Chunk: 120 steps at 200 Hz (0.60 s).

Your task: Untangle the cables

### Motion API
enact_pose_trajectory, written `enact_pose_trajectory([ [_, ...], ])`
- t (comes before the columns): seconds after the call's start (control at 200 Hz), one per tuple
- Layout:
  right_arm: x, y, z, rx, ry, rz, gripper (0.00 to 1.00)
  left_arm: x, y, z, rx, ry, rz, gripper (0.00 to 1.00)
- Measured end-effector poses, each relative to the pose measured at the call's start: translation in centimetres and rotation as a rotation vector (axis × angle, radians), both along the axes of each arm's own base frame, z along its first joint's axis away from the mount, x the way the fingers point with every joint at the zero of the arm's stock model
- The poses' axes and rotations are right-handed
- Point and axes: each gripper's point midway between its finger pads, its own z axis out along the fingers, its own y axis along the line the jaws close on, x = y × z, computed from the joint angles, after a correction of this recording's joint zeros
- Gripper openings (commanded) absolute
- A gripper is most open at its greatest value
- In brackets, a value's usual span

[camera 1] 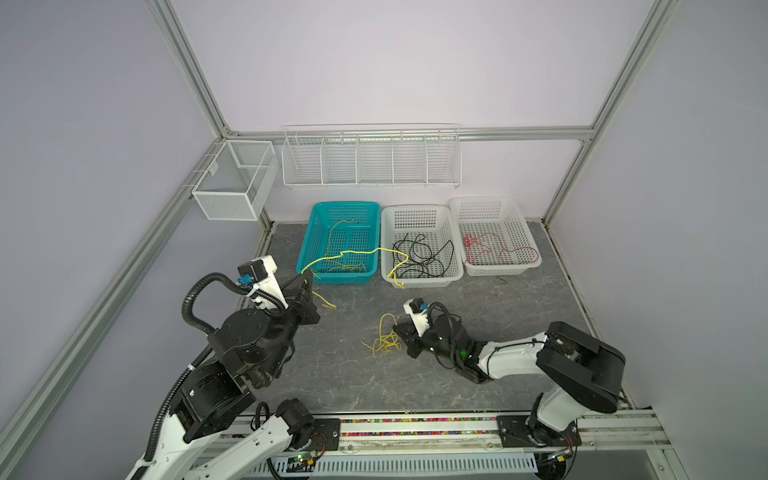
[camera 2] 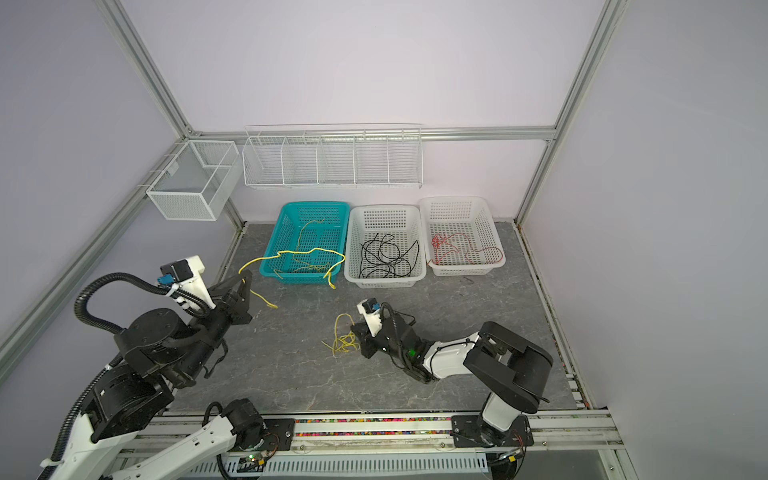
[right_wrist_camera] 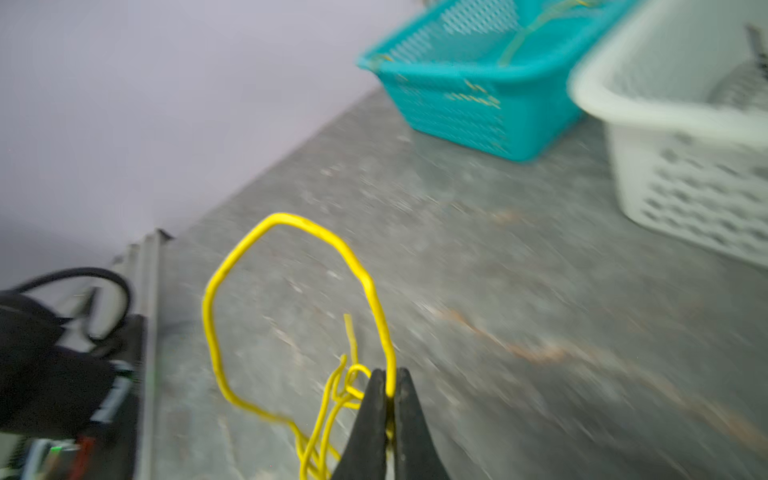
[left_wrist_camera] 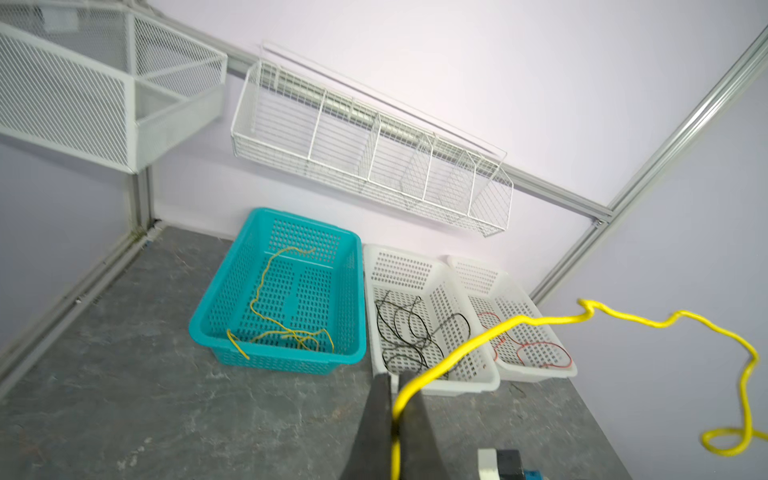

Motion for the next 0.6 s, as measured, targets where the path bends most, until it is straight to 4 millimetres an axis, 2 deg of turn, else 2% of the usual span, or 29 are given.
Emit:
enact_pose_trajectory([
  [0.04,0.2,-1.6,-0.4,-0.028,0.015,-0.048,0.07,0.7,0.2,0.2,0.032,-0.003,0.027,0.0],
  [0.08,0.4,-2.7,0.0,-0.03,0.015,-0.083,0.07,1.7,0.3,0.1,0.06,0.006,0.057,0.0],
  [0.13,0.4,-3.6,1.6,-0.005,-0.005,-0.109,0.07,3.1,0.5,-0.5,0.091,0.027,0.086,0.0],
  [0.195,0.4,-4.1,4.2,0.041,-0.039,-0.124,0.07,6.0,1.0,-2.1,0.12,0.082,0.129,0.0],
  [0.275,0.1,-4.8,7.6,0.101,-0.086,-0.133,0.07,10.0,2.2,-4.8,0.142,0.172,0.176,0.0],
  [0.38,-0.4,-5.7,10.9,0.139,-0.134,-0.14,0.07,14.8,2.2,-9.4,0.175,0.298,0.174,0.0],
  [0.485,-1.2,-6.6,12.6,0.148,-0.156,-0.137,0.07,18.3,1.1,-13.9,0.211,0.417,0.138,0.0],
  [0.6,-2.2,-7.6,13.7,0.14,-0.17,-0.125,0.07,21.7,0.7,-17.0,0.226,0.497,0.138,0.0],
])
